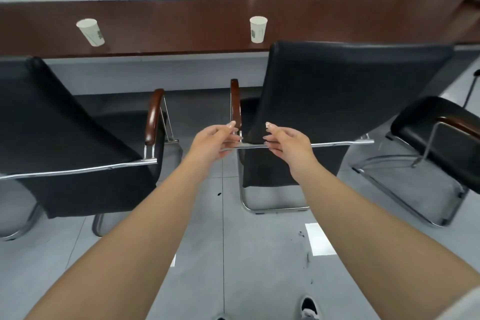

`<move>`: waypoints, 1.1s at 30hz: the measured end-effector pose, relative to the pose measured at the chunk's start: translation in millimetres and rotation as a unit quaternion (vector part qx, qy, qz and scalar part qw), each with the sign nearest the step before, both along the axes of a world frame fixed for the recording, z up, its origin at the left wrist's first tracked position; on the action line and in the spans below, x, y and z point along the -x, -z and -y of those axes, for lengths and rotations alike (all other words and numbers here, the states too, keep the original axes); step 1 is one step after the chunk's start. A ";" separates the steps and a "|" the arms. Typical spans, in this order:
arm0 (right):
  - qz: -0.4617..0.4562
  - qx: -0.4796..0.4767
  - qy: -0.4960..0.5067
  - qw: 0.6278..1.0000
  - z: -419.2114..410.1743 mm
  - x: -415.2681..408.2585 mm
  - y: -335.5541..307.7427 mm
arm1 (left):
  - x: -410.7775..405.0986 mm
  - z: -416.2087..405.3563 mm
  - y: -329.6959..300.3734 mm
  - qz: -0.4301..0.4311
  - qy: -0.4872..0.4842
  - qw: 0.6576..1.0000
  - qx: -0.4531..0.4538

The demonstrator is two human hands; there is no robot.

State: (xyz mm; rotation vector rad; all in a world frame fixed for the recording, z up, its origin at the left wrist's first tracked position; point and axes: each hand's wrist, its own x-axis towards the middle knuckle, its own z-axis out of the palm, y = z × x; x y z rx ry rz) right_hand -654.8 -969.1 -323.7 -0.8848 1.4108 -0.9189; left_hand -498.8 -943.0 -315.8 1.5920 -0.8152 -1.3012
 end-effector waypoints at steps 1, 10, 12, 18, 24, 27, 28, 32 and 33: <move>0.004 0.003 -0.002 1.000 1.9 8.5 -1.9 | 11.3 1.9 -2.5 0.006 0.004 1.000 0.005; -0.018 0.014 -0.055 0.998 36.9 133.9 -1.6 | 137.4 22.0 3.7 -0.002 -0.034 0.999 -0.017; -0.013 0.016 -0.068 0.997 47.1 163.2 -4.4 | 169.9 25.0 8.3 -0.018 -0.042 0.999 -0.023; 0.002 0.001 -0.122 0.993 47.1 182.8 2.9 | 200.1 9.2 19.3 -0.040 -0.104 0.992 -0.051; 0.029 -0.007 -0.224 0.974 26.3 112.9 1.0 | 137.5 -30.4 10.6 -0.044 -0.226 0.972 -0.035; 0.027 -0.004 -0.273 0.962 8.2 58.3 1.3 | 92.0 -62.9 6.3 -0.044 -0.271 0.961 -0.018; 0.026 -0.003 -0.290 0.957 1.1 39.8 1.5 | 77.2 -73.1 5.4 -0.047 -0.282 0.958 -0.014; 0.036 0.002 -0.347 0.937 -48.6 -60.5 2.4 | -10.0 -135.3 7.3 -0.044 -0.335 0.941 0.001; 0.040 0.001 -0.349 0.936 -58.3 -82.3 2.2 | -31.3 -148.2 7.4 -0.043 -0.344 0.938 0.005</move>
